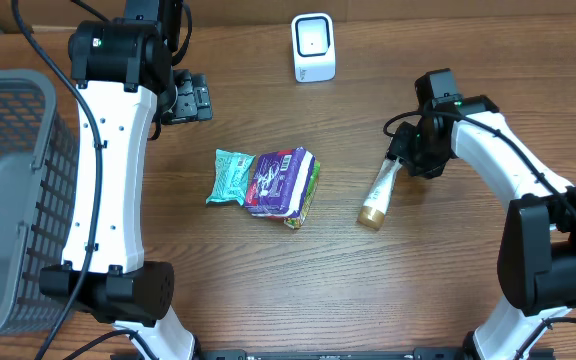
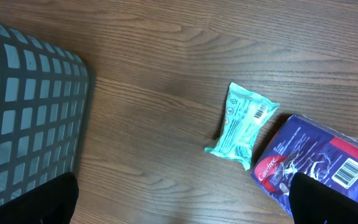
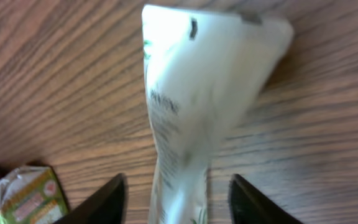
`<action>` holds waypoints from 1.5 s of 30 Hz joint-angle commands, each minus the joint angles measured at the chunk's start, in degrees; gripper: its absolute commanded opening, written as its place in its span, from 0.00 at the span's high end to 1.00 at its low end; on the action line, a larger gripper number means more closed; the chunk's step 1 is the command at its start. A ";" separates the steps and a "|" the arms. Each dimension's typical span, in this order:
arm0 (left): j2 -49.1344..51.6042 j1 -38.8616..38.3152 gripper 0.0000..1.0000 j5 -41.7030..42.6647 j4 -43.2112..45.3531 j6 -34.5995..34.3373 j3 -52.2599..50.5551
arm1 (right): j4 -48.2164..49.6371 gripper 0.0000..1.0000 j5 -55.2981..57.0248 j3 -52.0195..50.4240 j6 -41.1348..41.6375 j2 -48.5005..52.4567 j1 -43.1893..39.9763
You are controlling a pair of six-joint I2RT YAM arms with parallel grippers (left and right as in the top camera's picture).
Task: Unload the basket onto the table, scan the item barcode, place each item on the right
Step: 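Grasp the white tube with the right gripper and lift it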
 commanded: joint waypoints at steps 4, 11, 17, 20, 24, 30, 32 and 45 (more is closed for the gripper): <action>0.52 0.00 0.00 -0.76 -0.11 -0.98 -0.33 | 1.55 0.28 -0.07 8.41 -26.82 -2.34 -1.16; 0.52 0.00 0.00 -0.76 -0.11 -0.98 -0.33 | 5.68 0.14 0.31 8.44 -40.92 -0.28 -1.18; 0.52 0.00 0.01 -0.76 -0.11 -0.98 -0.33 | 4.20 0.18 0.31 8.44 -43.50 5.09 -1.11; 0.52 0.00 0.00 -0.76 -0.11 -0.98 -0.33 | 4.70 0.26 3.41 8.41 -39.65 7.65 -1.14; 0.52 0.00 0.00 -0.76 -0.11 -0.98 -0.33 | 4.02 0.30 14.38 8.37 -29.14 10.19 -1.18; 0.52 0.00 0.00 -0.76 -0.11 -0.98 -0.33 | -1.70 0.39 18.86 8.39 -18.10 10.14 -1.22; 0.52 0.00 0.00 -0.76 -0.11 -0.98 -0.33 | -4.85 0.39 19.87 8.41 -13.64 10.14 -1.33; 0.52 0.00 0.00 -0.76 -0.11 -0.98 -0.33 | -29.70 0.33 13.55 19.41 -16.28 9.81 -6.40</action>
